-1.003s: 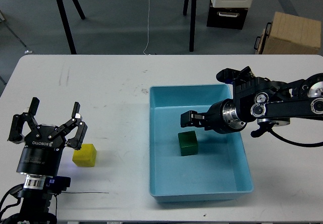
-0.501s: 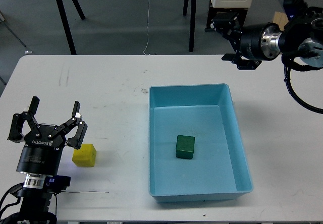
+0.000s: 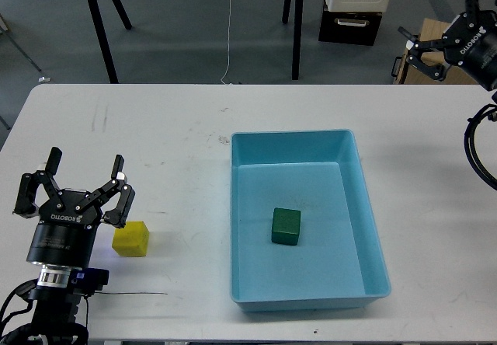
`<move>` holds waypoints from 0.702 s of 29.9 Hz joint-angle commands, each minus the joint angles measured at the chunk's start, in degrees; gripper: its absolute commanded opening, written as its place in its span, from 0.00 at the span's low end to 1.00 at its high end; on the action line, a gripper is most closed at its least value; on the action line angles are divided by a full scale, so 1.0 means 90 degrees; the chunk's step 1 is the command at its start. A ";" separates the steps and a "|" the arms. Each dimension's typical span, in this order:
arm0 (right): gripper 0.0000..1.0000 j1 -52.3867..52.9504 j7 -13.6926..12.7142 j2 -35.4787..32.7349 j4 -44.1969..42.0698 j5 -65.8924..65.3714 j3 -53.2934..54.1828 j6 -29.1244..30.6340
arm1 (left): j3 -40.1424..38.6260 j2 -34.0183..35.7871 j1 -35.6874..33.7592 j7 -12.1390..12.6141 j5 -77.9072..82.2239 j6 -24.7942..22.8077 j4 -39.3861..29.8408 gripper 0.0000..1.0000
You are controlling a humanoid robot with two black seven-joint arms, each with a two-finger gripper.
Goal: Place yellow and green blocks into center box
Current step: 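Raise the right gripper away from the tray and out of view, then move the left gripper over the yellow cube and lower it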
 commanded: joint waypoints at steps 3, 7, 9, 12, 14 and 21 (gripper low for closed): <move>1.00 -0.2704 0.0005 0.0387 0.1532 0.1087 0.2003 0.0008 | 0.0000 0.0000 -0.0052 -0.0003 -0.0001 0.0000 -0.0010 1.00; 1.00 -0.3712 0.0014 0.1304 0.1836 0.1294 0.2776 -0.0022 | 0.0000 -0.0010 -0.0071 0.0006 -0.0001 0.0000 -0.0020 1.00; 1.00 -0.3956 0.0014 0.1832 0.1895 0.1294 0.2884 -0.0022 | 0.0000 -0.0010 -0.0071 0.0006 -0.0001 0.0000 -0.0030 1.00; 1.00 -0.4308 0.0014 0.2272 0.2041 0.1284 0.2826 -0.0012 | 0.0000 -0.0010 -0.0052 0.0006 -0.0001 0.0000 -0.0040 1.00; 1.00 -0.4397 0.0014 0.2371 0.2080 0.1284 0.2787 -0.0012 | 0.0000 0.0010 -0.0042 0.0046 -0.0020 0.0000 -0.0040 1.00; 1.00 -0.4455 0.0014 0.2293 0.2081 0.1235 0.2767 -0.0080 | -0.0146 0.0088 -0.0071 0.0065 -0.0108 0.0000 -0.0020 1.00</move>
